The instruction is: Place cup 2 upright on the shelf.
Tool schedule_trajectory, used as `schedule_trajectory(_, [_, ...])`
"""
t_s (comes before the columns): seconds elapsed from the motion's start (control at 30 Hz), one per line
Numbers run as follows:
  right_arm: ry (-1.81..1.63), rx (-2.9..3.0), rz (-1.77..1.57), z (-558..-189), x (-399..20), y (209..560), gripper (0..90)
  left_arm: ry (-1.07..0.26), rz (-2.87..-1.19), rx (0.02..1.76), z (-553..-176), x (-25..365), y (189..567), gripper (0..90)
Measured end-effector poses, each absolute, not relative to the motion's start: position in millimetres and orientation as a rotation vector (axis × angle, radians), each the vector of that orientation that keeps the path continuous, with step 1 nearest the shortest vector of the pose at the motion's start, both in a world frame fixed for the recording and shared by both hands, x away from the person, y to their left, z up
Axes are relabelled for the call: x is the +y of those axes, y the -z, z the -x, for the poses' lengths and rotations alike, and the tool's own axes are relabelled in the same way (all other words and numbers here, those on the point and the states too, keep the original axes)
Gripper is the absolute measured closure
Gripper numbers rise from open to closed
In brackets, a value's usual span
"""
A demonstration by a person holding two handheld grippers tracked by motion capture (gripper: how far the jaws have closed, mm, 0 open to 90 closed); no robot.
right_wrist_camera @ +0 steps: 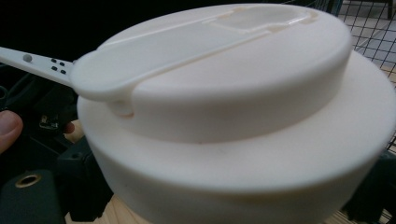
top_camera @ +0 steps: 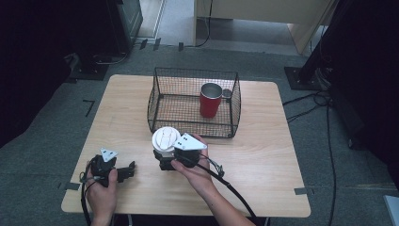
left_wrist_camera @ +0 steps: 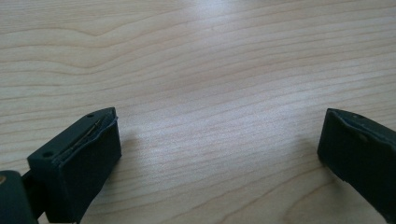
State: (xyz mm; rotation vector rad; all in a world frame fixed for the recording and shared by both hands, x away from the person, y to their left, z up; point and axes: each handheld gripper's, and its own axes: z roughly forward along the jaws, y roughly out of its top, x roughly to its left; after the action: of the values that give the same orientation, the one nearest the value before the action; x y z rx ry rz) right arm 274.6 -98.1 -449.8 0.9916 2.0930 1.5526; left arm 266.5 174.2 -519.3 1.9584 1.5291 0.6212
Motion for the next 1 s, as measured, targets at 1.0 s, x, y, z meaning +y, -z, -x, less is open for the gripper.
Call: schedule_trajectory(1.0, [-1.632, 1.959, -0.92, -272, -105, 433, 16.1, -0.621, -1.952, 1.531, -267, 174, 519, 0.0])
